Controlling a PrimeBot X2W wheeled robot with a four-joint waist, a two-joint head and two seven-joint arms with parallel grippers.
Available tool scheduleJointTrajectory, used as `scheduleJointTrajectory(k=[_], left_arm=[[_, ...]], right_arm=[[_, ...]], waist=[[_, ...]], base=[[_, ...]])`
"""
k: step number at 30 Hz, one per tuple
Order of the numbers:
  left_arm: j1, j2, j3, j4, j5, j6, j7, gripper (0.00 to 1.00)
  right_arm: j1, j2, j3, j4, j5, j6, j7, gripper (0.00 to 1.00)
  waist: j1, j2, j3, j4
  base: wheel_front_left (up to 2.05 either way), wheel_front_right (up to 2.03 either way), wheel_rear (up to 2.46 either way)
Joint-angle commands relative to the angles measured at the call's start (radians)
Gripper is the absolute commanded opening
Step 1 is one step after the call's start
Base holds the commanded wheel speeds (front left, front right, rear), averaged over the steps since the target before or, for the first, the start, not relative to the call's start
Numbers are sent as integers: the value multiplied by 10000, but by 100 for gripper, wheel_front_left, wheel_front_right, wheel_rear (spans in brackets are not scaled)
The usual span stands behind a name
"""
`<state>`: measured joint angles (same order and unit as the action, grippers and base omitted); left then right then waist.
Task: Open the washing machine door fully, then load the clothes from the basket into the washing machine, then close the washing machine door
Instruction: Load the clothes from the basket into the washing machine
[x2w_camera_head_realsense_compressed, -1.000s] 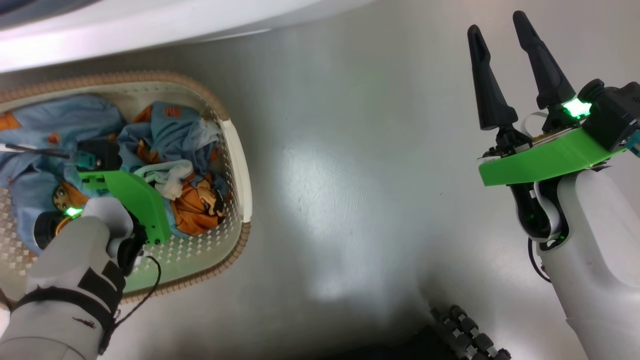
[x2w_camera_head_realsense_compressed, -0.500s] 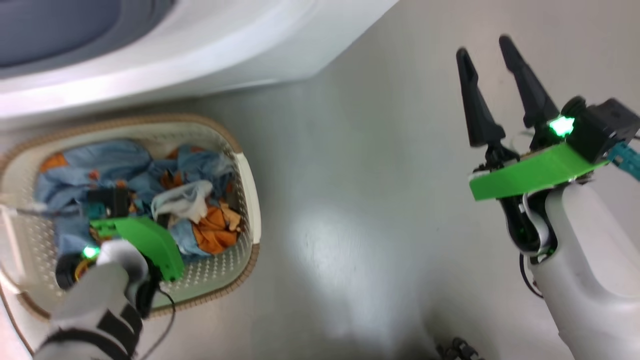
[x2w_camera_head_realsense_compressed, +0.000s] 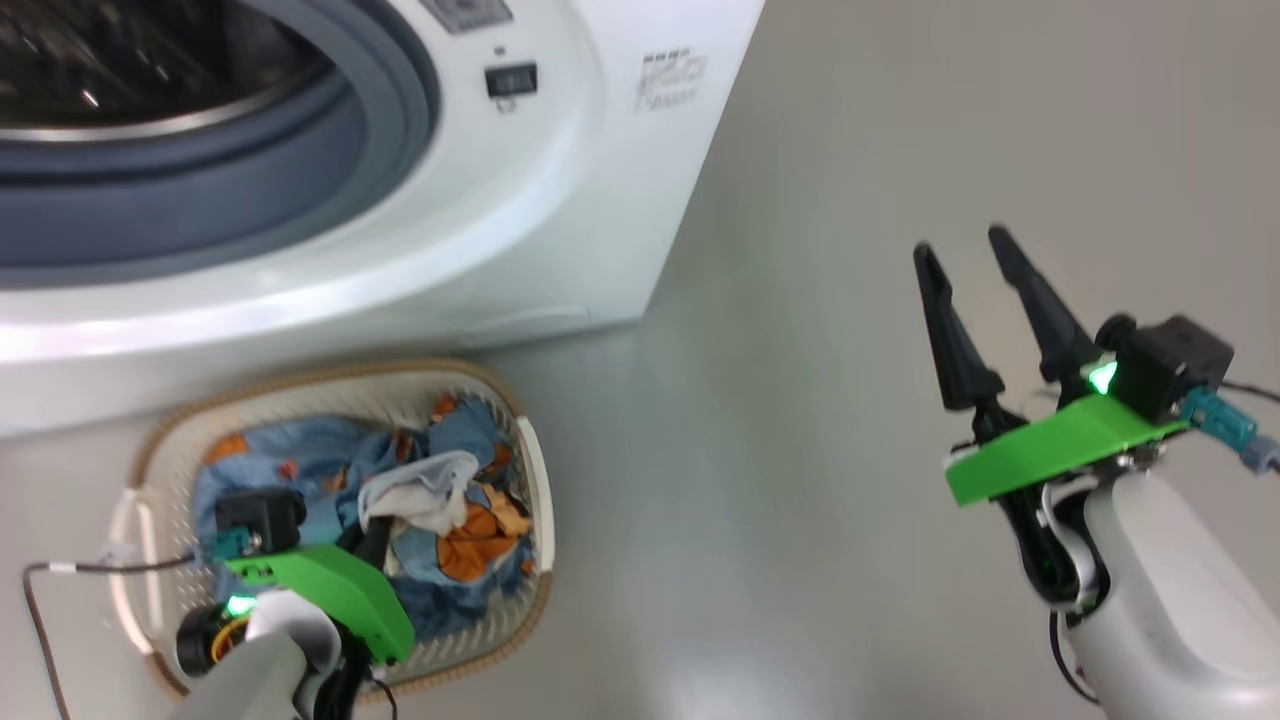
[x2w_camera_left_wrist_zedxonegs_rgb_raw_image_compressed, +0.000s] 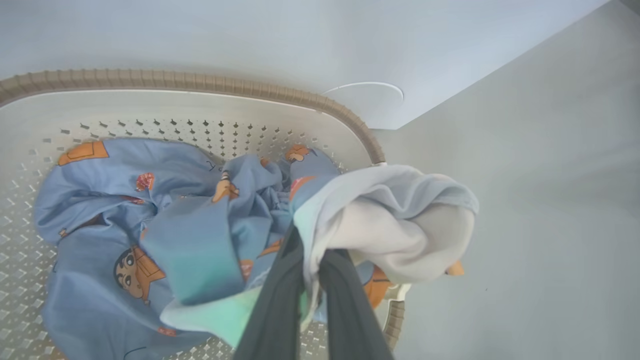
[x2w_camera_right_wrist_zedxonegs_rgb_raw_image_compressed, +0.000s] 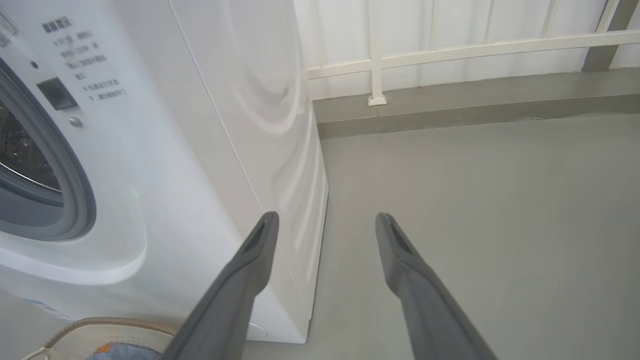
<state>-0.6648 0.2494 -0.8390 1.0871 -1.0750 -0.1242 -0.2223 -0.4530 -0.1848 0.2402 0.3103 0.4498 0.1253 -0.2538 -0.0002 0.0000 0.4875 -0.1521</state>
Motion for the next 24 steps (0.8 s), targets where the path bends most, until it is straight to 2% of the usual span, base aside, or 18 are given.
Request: scheduleJointTrajectory(k=[1, 10, 16, 24], left_arm=[[313, 320, 193, -266, -132, -64, -191, 0], [841, 601, 460, -1417, -297, -64, -383, 0], [1116, 771, 1550, -2561, 444, -63, -391, 0], [2022, 628, 3114, -4333, 1552, 179, -393, 0]], right_arm=[[426, -64, 154, -132, 227, 54, -80, 100], [1132, -157, 34, 23, 397, 54, -80, 100], [1462, -233, -42, 68, 452, 54, -80, 100], [1861, -375, -80, 156, 542, 54, -80, 100]], waist=[[2, 0, -1315, 231], [2, 0, -2361, 578], [2, 0, -2905, 926], [2, 0, -3753, 1299]], base=[[0, 0, 0], [0, 0, 0], [0, 0, 0], [0, 0, 0]])
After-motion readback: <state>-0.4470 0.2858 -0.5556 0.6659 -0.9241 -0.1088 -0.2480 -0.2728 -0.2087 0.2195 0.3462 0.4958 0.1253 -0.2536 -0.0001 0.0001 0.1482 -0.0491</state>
